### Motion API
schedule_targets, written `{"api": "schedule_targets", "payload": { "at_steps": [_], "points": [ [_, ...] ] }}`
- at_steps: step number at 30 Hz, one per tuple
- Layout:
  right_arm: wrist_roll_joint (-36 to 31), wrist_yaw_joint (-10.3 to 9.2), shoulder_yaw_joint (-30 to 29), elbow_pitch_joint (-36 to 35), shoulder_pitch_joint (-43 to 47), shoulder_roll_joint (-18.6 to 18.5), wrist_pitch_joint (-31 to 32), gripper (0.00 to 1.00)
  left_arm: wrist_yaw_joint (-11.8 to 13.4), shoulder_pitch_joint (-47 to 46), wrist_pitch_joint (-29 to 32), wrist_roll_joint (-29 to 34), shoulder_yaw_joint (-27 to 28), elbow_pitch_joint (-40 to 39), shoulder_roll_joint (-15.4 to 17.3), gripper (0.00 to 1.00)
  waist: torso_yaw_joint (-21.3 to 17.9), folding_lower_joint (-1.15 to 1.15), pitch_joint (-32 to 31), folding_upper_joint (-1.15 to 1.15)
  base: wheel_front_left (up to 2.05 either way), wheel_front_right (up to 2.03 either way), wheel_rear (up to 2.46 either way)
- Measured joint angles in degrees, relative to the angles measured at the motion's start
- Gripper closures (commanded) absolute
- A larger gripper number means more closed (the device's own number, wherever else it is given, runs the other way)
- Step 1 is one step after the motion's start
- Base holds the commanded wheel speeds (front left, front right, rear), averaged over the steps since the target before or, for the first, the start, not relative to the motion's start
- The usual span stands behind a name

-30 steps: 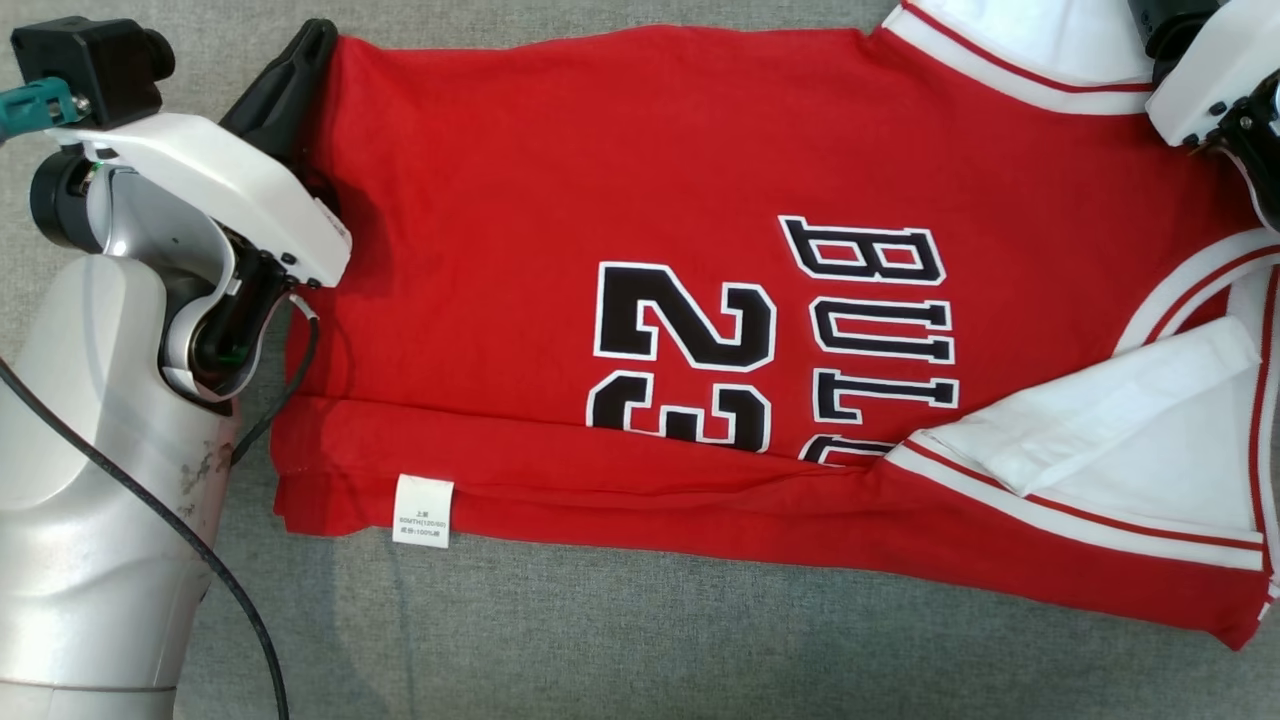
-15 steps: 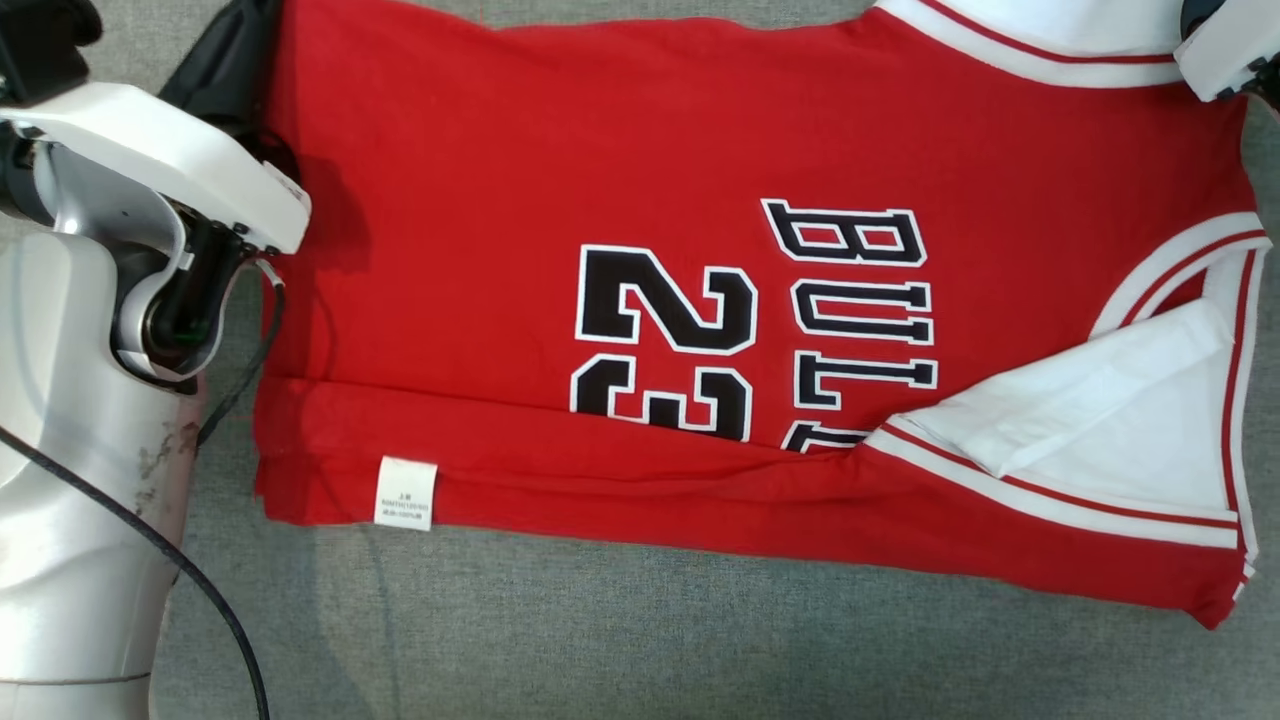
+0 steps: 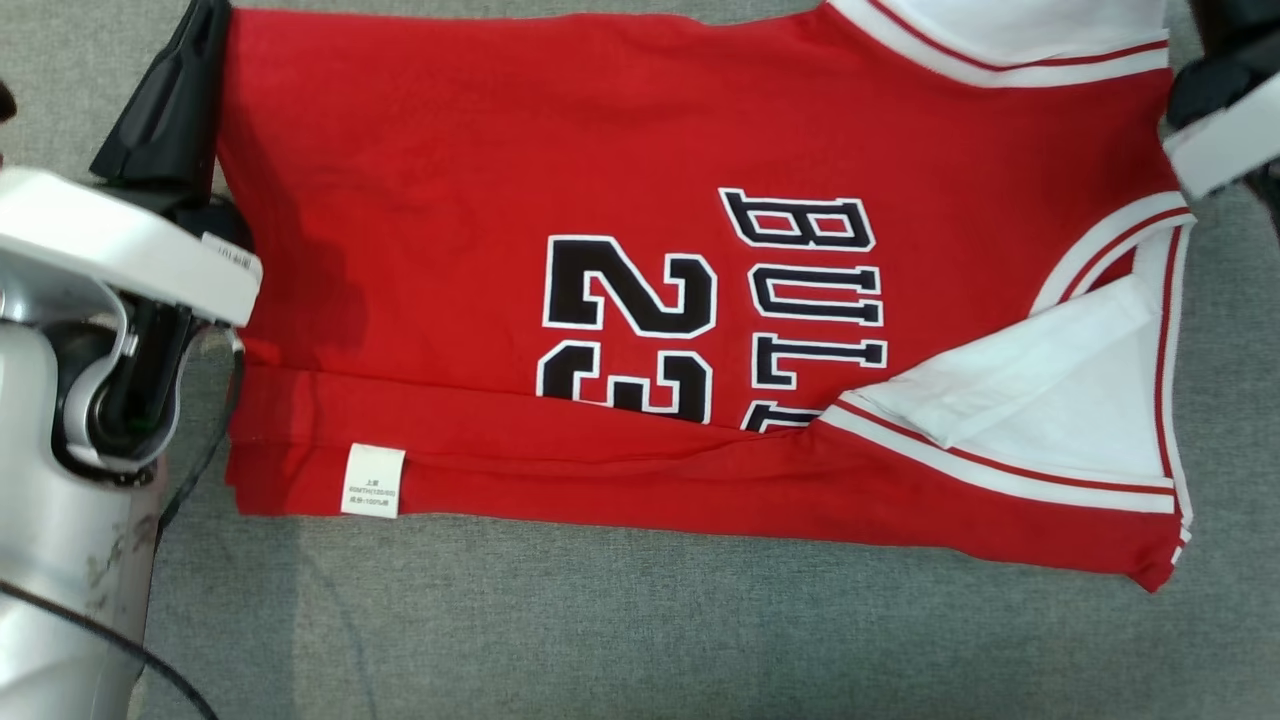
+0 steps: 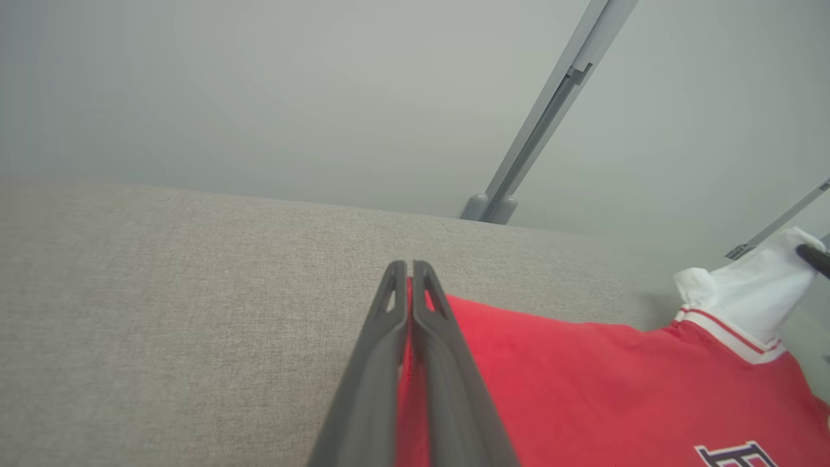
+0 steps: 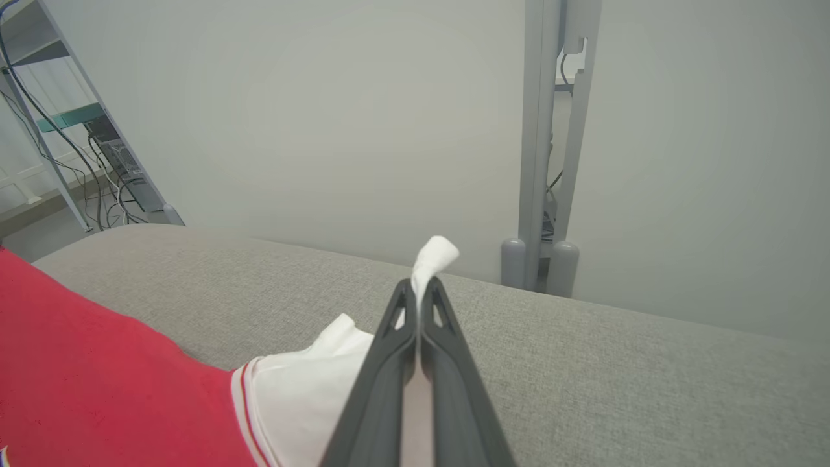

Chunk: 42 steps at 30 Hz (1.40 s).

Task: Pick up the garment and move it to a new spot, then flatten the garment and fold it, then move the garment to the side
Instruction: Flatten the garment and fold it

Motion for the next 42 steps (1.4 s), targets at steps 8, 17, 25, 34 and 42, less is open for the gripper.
{"api": "schedule_targets", "payload": {
  "at_steps": [8, 17, 25, 34, 42],
  "points": [
    [-2.61, -0.01, -4.64, -10.42, 12.41, -3.74, -0.77, 1.00, 0.40, 8.08, 1.89, -3.65, 2.35, -8.00, 1.54, 1.00, -1.85, 0.00, -1.75, 0.00, 0.00, 0.00, 0.00],
    [-6.12, -0.01, -19.22, -22.92, 32.91, -0.44, 2.32, 1.00, 2.93, 16.68, 3.32, -6.05, 6.56, -16.41, 3.85, 1.00, -3.78, 0.00, -3.99, 0.00, 0.00, 0.00, 0.00],
    [-10.59, -0.01, -29.24, -31.53, 50.43, 9.34, 6.79, 1.00, 5.00, 24.91, 2.97, -7.38, 8.93, -17.84, 3.57, 1.00, -4.85, 0.00, -5.66, 0.00, 0.00, 0.00, 0.00],
    [-14.77, -0.01, -33.29, -33.36, 59.24, 17.29, 11.37, 0.40, 5.09, 29.11, 1.53, -8.13, 7.49, -12.87, 0.51, 0.33, -4.72, 0.00, -6.57, 0.00, 0.00, 0.00, 0.00],
    [-18.76, -0.01, -36.65, -29.87, 58.99, 21.76, 6.98, 0.00, 4.70, 29.10, -8.53, -3.93, 6.81, -8.44, -3.25, 0.00, -4.97, 0.00, -8.12, 0.00, 0.00, 0.00, 0.00]
  ]
}}
